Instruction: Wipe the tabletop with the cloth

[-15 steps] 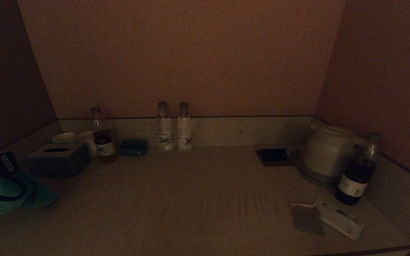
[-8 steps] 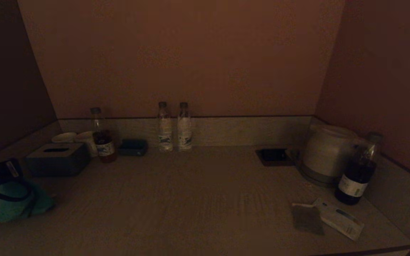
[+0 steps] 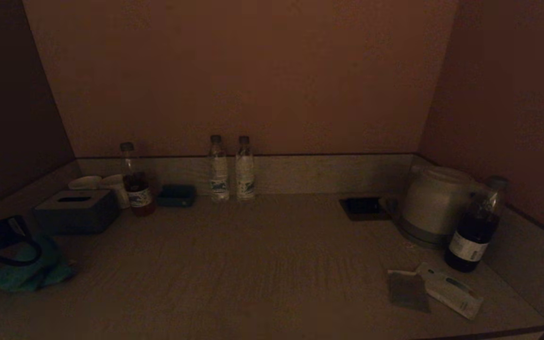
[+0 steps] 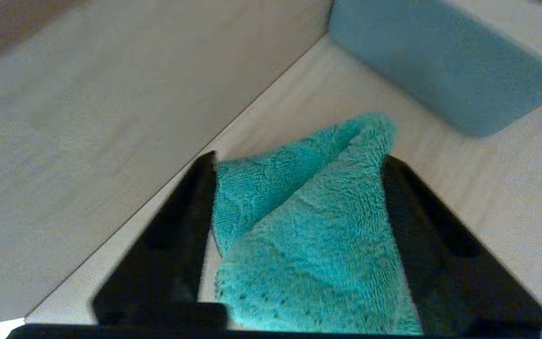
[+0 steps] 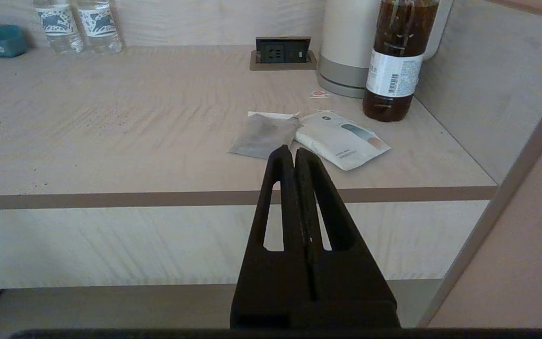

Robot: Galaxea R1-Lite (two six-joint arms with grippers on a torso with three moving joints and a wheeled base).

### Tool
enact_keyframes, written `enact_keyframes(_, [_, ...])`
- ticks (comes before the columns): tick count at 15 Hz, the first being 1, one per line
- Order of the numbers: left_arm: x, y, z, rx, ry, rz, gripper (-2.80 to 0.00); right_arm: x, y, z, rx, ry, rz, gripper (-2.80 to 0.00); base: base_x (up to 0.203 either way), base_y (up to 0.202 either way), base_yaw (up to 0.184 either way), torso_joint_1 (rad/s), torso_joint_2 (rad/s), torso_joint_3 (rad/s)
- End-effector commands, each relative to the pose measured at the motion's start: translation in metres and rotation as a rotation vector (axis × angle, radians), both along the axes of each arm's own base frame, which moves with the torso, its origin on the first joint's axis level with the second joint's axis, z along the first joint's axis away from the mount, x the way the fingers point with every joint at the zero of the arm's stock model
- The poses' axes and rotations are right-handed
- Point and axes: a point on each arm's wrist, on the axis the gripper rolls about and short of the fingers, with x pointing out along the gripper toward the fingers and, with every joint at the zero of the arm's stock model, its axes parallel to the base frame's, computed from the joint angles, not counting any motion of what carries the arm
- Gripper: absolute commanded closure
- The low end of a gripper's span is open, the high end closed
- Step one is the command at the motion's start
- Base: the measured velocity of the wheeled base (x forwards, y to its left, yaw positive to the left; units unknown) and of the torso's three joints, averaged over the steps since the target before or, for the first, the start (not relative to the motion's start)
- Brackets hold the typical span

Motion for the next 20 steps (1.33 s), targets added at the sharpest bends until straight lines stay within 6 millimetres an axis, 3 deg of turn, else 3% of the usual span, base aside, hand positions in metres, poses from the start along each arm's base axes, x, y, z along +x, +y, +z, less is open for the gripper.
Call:
enact_keyframes(1, [-0.01, -0.004, 0.022, 0.003, -0.056, 0.002, -2.8, 0.0, 0.0, 0.0, 0.0, 0.0, 0.001, 0.0, 0.0, 0.0, 0.0, 0.0, 0.0, 0.0])
enact_keyframes(6, [-0.042, -0.021, 0.068, -0.097, -0.124, -0.037, -2.8, 0.0, 0.0, 0.0, 0.0, 0.0, 0.001, 0.0, 0.0, 0.0, 0.0, 0.0, 0.0, 0.0])
enact_keyframes(9, [-0.095, -0.043, 0.116, -0.188, -0.235, -0.231, -2.8, 0.0, 0.0, 0.0, 0.0, 0.0, 0.001, 0.0, 0.0, 0.0, 0.0, 0.0, 0.0, 0.0])
enact_keyframes(10, [-0.113, -0.051, 0.128, -0.239, -0.267, -0.361, 0.0, 0.0, 0.0, 0.0, 0.0, 0.0, 0.001, 0.0, 0.0, 0.0, 0.0, 0.0, 0.0, 0.0])
enact_keyframes(12, [-0.139, -0.062, 0.142, -0.269, -0.307, -0.512, 0.0, 0.0, 0.0, 0.0, 0.0, 0.0, 0.001, 0.0, 0.0, 0.0, 0.0, 0.0, 0.0, 0.0])
enact_keyframes(15, [-0.161, -0.071, 0.151, -0.26, -0.355, -0.623, 0.0, 0.0, 0.0, 0.0, 0.0, 0.0, 0.001, 0.0, 0.0, 0.0, 0.0, 0.0, 0.0, 0.0])
enact_keyframes(20, [-0.22, -0.09, 0.171, -0.144, -0.502, -0.785, 0.0, 0.0, 0.0, 0.0, 0.0, 0.0, 0.001, 0.0, 0.0, 0.0, 0.0, 0.0, 0.0, 0.0])
